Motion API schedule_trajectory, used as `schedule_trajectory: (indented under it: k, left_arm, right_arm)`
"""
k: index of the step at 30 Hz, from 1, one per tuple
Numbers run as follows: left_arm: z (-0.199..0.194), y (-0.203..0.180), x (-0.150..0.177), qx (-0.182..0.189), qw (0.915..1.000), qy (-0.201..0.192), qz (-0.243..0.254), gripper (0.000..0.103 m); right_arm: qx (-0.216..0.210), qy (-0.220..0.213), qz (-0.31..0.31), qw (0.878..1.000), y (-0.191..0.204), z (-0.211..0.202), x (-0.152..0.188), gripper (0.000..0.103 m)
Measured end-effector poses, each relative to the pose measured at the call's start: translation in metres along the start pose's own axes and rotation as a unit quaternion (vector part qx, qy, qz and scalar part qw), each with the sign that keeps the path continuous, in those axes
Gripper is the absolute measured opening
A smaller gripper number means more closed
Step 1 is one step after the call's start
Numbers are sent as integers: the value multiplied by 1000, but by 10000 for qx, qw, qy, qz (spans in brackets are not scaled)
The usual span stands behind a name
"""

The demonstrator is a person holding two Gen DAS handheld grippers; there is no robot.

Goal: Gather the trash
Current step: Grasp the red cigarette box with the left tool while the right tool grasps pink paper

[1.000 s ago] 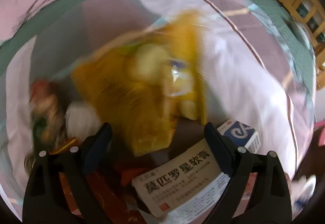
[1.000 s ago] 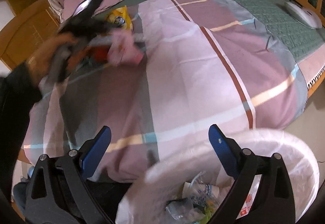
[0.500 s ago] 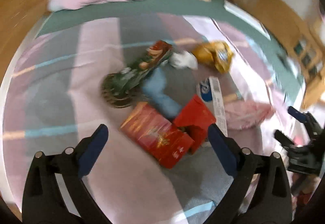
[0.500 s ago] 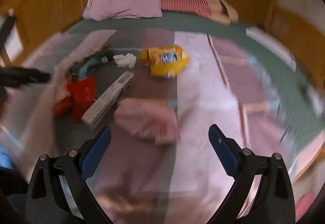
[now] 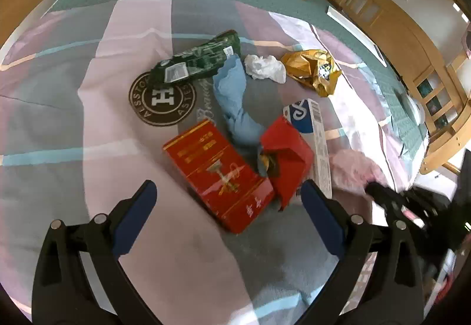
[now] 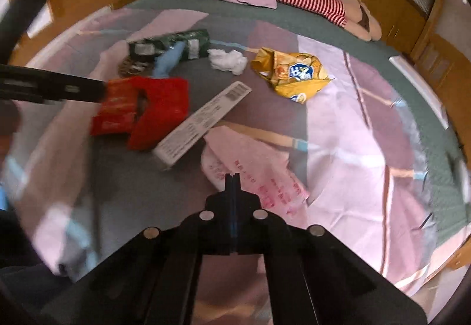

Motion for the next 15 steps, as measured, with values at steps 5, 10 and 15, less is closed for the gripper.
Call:
schedule_trajectory:
  k: [5, 10, 15]
  left_arm:
    - [25, 1, -9, -121, 9995, 146, -270, 95]
    - [56, 4, -6, -217, 9975, 477, -471, 69]
    - [46, 0, -2, -178, 9984, 379, -387, 45]
  right_arm:
    - [-415, -160, 264, 9987, 20, -24, 7, 1]
    - [-118, -171, 526, 9984, 2, -28, 13, 10]
    - [477, -3, 320, 9984, -23, -12, 12, 67]
Point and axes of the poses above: each gripper's, at about its wrist camera, not at the fingertips, and z roughly the way its jaws point, y to its left, x to its underside, the point moved 10 cm from there along z, roughly the way its jaws point, and after that the axes turned 10 degrees about -x, right-handed, at the moved point
